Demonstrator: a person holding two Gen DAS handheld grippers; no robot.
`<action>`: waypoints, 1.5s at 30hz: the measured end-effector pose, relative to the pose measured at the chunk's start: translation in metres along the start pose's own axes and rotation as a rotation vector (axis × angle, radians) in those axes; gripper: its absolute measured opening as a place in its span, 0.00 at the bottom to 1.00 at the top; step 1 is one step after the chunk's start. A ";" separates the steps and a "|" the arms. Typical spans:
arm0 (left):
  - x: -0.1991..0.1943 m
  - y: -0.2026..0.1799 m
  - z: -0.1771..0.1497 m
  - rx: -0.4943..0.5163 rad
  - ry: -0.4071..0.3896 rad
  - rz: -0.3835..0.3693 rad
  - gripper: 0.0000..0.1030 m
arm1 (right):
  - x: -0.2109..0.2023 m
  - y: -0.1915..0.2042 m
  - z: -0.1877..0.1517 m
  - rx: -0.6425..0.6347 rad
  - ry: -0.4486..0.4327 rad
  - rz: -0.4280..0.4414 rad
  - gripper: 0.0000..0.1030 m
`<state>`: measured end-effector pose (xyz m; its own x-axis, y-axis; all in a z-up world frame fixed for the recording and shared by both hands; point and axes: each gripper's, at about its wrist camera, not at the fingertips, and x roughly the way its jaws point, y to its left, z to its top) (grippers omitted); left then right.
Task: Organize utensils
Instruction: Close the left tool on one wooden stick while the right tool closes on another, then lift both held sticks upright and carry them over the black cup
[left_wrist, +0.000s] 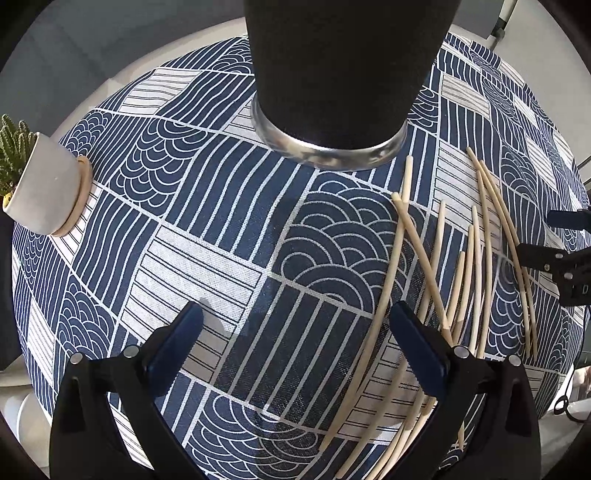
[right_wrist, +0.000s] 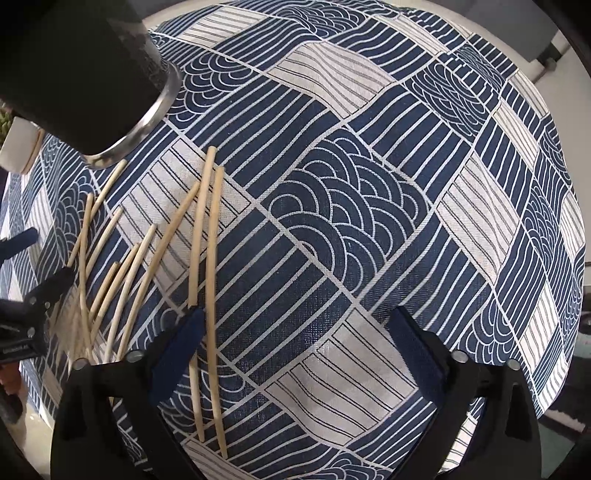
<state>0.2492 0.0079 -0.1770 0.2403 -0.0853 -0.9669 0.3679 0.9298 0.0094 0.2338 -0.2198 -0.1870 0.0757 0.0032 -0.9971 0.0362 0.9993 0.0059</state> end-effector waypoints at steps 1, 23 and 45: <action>-0.002 -0.002 -0.002 0.008 -0.006 -0.003 0.87 | -0.004 -0.001 -0.002 -0.006 -0.006 0.001 0.65; -0.021 -0.024 -0.038 0.057 0.000 -0.087 0.05 | -0.018 -0.048 -0.020 0.022 -0.043 -0.019 0.04; -0.115 -0.024 -0.108 -0.132 -0.146 0.081 0.05 | -0.119 -0.029 -0.084 -0.102 -0.311 0.139 0.04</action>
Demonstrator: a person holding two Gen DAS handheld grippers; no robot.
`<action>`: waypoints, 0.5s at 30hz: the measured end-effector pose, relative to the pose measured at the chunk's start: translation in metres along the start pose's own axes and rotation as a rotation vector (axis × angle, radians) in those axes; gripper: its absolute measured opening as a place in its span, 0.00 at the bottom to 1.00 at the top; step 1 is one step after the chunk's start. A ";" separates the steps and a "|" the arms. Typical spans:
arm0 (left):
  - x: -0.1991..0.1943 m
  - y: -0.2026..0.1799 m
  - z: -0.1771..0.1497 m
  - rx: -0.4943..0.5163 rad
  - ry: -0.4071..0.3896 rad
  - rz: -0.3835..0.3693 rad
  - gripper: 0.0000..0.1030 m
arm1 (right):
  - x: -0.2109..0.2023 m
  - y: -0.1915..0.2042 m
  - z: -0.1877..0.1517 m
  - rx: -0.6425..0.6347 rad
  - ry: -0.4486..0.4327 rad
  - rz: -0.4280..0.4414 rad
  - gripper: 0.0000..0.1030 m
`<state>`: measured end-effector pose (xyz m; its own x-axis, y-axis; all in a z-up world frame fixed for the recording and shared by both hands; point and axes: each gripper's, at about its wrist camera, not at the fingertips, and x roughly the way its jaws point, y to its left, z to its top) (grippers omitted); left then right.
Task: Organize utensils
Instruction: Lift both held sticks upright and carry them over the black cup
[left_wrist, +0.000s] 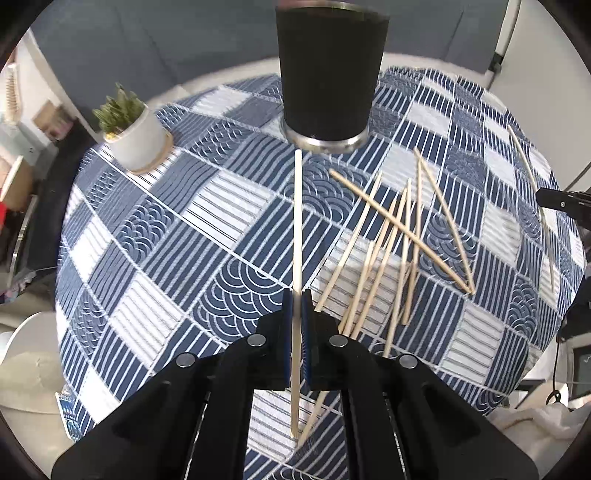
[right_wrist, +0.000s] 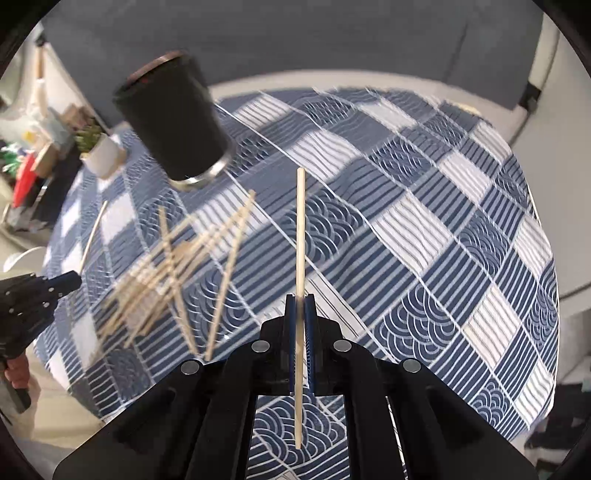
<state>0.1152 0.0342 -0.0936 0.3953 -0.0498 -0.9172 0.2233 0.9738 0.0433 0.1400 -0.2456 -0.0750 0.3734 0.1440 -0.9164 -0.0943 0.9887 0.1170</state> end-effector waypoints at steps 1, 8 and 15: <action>-0.008 -0.002 0.001 -0.007 -0.015 0.006 0.05 | -0.004 0.002 0.001 -0.009 -0.014 0.009 0.04; -0.070 -0.022 0.019 -0.029 -0.160 0.054 0.05 | -0.054 0.018 0.010 -0.083 -0.165 0.109 0.04; -0.109 -0.038 0.034 -0.011 -0.256 0.106 0.05 | -0.095 0.028 0.023 -0.171 -0.282 0.187 0.05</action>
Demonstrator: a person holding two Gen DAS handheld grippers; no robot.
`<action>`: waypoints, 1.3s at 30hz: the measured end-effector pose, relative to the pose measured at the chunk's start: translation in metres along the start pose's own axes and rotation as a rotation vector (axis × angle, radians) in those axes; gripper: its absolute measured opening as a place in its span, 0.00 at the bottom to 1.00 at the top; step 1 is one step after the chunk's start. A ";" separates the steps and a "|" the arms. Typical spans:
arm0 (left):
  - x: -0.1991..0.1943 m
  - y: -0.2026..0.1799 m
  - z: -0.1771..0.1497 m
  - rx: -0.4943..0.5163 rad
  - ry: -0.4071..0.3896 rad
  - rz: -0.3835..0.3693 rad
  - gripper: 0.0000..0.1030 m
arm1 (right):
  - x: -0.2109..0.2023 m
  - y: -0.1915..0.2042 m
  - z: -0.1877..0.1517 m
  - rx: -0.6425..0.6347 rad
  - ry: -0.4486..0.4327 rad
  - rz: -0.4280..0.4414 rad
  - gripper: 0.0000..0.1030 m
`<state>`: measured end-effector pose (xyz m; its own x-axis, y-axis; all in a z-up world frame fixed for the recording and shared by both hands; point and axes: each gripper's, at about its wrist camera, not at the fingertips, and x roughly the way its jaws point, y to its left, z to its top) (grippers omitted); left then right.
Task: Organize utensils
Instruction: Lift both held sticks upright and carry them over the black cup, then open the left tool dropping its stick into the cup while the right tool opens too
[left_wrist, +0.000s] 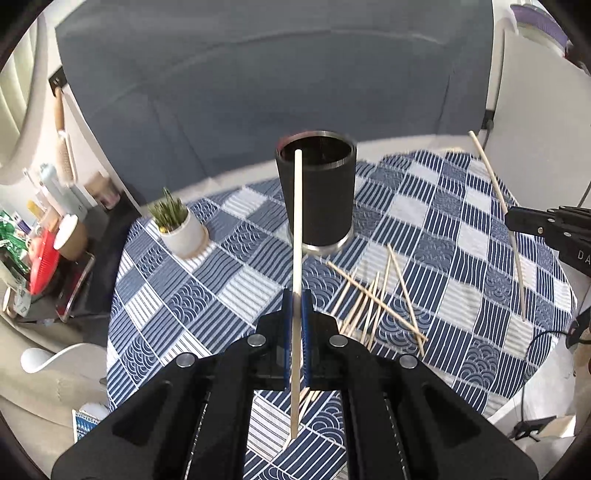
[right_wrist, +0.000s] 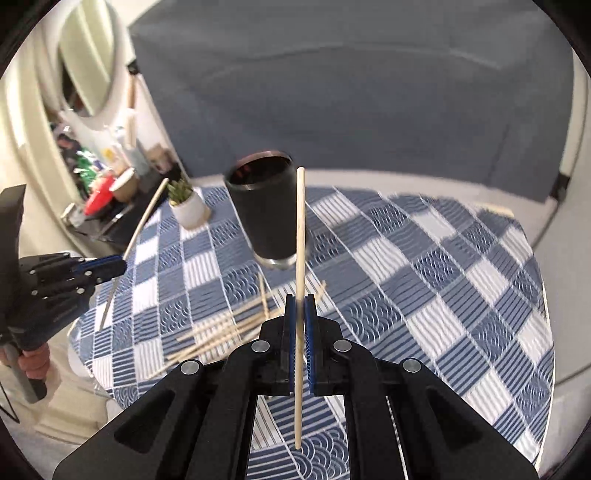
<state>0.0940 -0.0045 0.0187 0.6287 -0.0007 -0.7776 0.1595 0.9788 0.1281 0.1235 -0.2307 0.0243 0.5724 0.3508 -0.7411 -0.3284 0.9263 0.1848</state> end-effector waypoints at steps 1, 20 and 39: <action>-0.003 0.000 0.002 -0.005 -0.007 0.002 0.05 | -0.002 0.001 0.003 -0.008 -0.007 0.004 0.05; 0.003 0.025 0.086 -0.194 -0.164 0.010 0.05 | 0.018 -0.006 0.107 -0.122 -0.118 0.229 0.05; 0.080 0.051 0.151 -0.357 -0.279 -0.037 0.05 | 0.107 0.004 0.197 -0.205 -0.258 0.417 0.05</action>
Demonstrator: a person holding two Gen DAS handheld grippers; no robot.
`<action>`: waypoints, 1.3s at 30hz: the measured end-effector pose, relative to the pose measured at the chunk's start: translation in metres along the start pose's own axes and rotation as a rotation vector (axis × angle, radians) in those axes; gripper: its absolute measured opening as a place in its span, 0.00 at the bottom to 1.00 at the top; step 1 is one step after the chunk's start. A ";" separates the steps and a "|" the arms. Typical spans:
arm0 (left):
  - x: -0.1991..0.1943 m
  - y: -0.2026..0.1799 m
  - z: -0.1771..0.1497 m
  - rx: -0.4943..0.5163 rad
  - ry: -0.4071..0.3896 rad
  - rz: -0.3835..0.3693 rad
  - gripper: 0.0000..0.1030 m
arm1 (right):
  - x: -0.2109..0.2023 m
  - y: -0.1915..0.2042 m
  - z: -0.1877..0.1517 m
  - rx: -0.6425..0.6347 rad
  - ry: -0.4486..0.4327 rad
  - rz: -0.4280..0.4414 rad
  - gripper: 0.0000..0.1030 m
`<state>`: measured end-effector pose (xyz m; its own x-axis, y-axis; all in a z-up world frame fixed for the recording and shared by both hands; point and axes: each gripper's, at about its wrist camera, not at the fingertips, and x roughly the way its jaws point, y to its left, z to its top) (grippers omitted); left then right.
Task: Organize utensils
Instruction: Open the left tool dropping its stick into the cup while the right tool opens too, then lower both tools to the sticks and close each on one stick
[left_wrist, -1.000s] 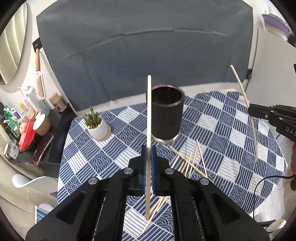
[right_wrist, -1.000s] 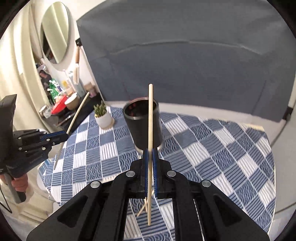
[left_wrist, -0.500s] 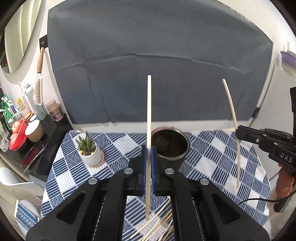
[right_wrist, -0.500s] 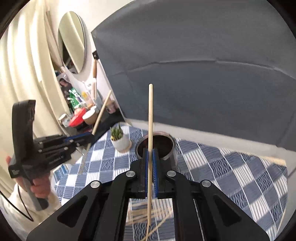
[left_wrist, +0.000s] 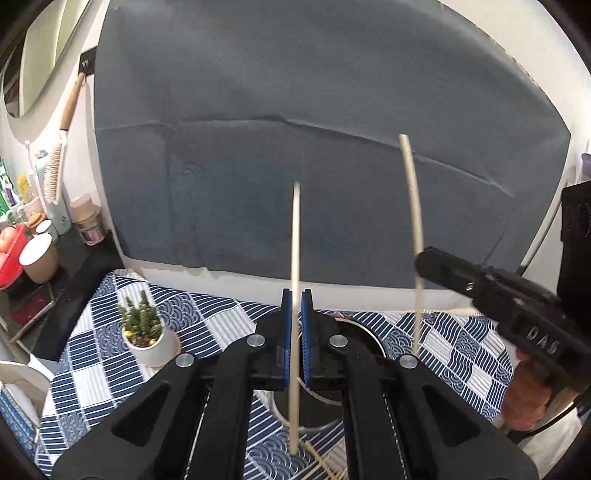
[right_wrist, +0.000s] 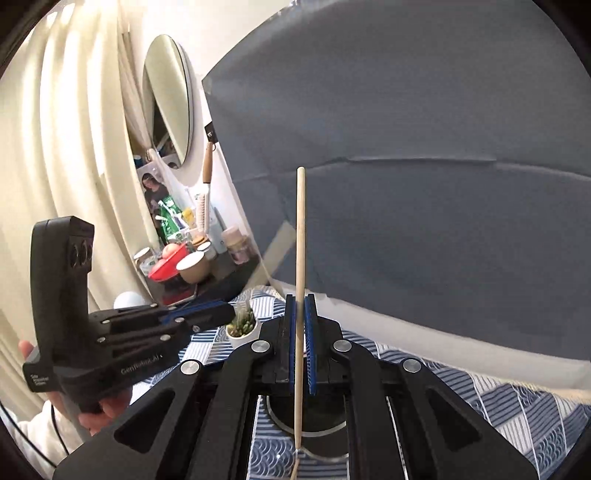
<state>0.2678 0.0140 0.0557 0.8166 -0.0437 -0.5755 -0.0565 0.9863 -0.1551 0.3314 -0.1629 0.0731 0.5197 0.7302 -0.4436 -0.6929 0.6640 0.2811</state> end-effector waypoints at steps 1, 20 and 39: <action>0.005 0.000 0.000 -0.002 -0.002 -0.004 0.05 | 0.007 -0.002 0.000 -0.007 -0.004 0.000 0.05; 0.048 0.031 -0.027 -0.057 0.053 0.023 0.26 | 0.050 -0.041 -0.038 0.059 0.071 -0.027 0.35; 0.115 0.061 -0.120 0.085 0.416 0.071 0.88 | 0.019 -0.097 -0.090 0.114 0.310 -0.328 0.91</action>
<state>0.2893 0.0503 -0.1168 0.5099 -0.0185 -0.8600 -0.0426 0.9980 -0.0468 0.3638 -0.2280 -0.0392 0.5160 0.4078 -0.7533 -0.4485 0.8778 0.1680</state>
